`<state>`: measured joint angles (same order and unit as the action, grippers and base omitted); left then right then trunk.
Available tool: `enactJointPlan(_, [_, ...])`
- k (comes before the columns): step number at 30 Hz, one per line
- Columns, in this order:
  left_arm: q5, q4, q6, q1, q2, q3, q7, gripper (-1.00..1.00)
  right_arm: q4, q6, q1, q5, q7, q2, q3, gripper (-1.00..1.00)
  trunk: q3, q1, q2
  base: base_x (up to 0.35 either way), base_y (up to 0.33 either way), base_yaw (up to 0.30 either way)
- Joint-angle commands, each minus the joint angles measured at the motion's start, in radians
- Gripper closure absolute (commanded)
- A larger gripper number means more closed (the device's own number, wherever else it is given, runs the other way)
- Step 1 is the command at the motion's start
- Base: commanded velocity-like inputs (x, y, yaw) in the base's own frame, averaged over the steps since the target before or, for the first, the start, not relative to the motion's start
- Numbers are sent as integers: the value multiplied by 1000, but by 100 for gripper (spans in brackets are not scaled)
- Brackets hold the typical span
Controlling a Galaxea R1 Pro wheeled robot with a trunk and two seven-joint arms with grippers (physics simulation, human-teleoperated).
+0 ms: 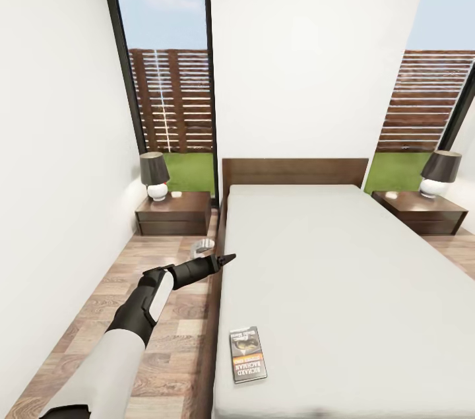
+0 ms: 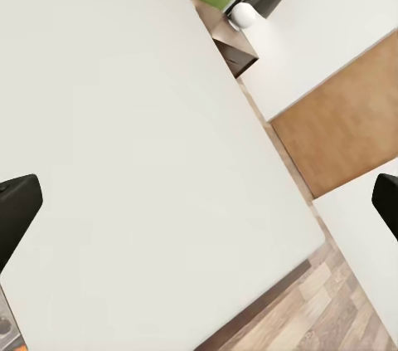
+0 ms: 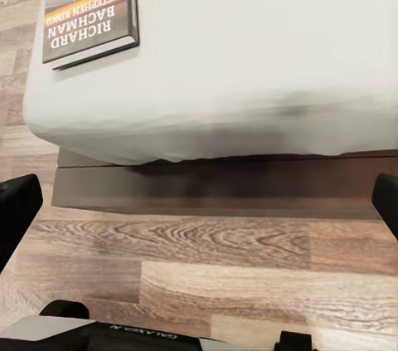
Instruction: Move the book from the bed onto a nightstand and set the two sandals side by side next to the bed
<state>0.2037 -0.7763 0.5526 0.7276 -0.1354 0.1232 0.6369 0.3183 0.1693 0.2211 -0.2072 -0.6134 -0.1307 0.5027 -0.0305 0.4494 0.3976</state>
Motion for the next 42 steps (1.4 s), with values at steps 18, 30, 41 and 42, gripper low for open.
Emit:
enactJointPlan(18, [4, 0, 7, 1, -1, -1, 3, -100, -1, 6, 1, -11, -5, 0, 8, -100, -29, 1, 2, 0, 0, 0])
enactJointPlan(30, [5, 0, 7, 1, -2, -2, 3, -100, -1, 6, 1, -11, -5, 0, 8, -100, -48, 1, 2, 0, 0, 0])
enactJointPlan(41, [4, 0, 8, 1, -3, -2, 4, -100, -1, 6, 1, -11, -5, 0, 8, -100, -65, 1, 2, 0, 0, 0])
enactJointPlan(42, [4, 0, 8, 1, -3, -2, 4, -100, -1, 6, 1, -11, -5, 0, 8, -100, -67, 1, 2, 0, 0, 0])
